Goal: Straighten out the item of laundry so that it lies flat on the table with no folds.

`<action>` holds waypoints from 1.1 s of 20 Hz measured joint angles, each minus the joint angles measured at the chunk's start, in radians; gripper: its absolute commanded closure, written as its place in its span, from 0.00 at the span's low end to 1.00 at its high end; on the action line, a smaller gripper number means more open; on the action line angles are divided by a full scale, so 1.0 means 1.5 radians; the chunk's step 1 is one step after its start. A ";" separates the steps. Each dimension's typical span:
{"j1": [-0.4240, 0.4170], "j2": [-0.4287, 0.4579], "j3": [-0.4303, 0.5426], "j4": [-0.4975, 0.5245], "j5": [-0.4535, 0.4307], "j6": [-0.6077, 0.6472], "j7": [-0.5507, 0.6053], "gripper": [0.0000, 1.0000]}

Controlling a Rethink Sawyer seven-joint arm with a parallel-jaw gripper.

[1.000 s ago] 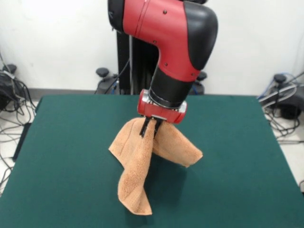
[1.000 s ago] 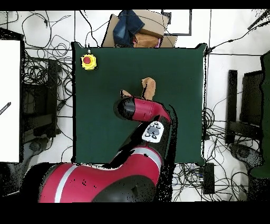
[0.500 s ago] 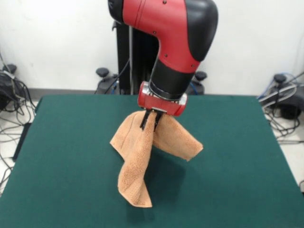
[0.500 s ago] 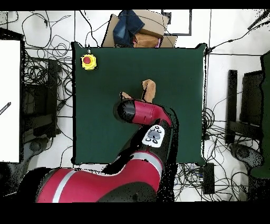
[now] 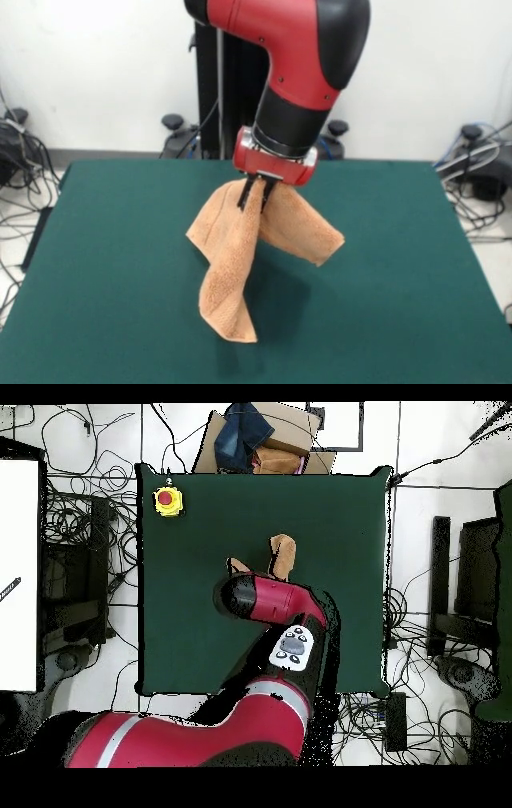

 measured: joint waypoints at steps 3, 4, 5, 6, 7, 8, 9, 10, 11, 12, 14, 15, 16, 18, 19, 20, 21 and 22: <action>0.003 0.000 0.000 0.005 0.000 0.000 0.000 1.00; 0.003 0.000 0.000 0.008 0.000 0.000 0.000 1.00; 0.003 0.000 0.000 0.010 0.000 0.000 0.000 1.00; 0.003 0.000 0.000 0.015 0.000 0.000 0.000 1.00; 0.002 -0.001 0.001 0.019 0.000 0.000 0.000 1.00; 0.001 -0.002 0.002 0.025 0.000 0.000 0.000 1.00; 0.001 -0.003 0.003 0.030 0.000 0.000 0.000 1.00; 0.000 -0.004 0.003 0.034 0.000 0.000 0.000 1.00; -0.001 -0.007 0.005 0.043 -0.001 0.000 0.000 1.00; -0.002 -0.010 0.006 0.050 -0.003 0.000 0.000 1.00; -0.005 -0.021 0.011 0.074 -0.010 0.000 0.000 1.00; -0.005 -0.024 0.012 0.081 -0.013 0.000 0.000 1.00; -0.006 -0.027 0.013 0.088 -0.015 -0.001 0.000 1.00; -0.007 -0.032 0.016 0.101 -0.020 -0.002 0.000 1.00; -0.006 -0.034 0.017 0.108 -0.022 -0.004 0.000 1.00; -0.006 -0.035 0.018 0.112 -0.023 -0.005 0.000 1.00; -0.006 -0.036 0.019 0.123 -0.025 -0.010 0.000 1.00; -0.006 -0.036 0.021 0.129 -0.025 -0.014 0.000 1.00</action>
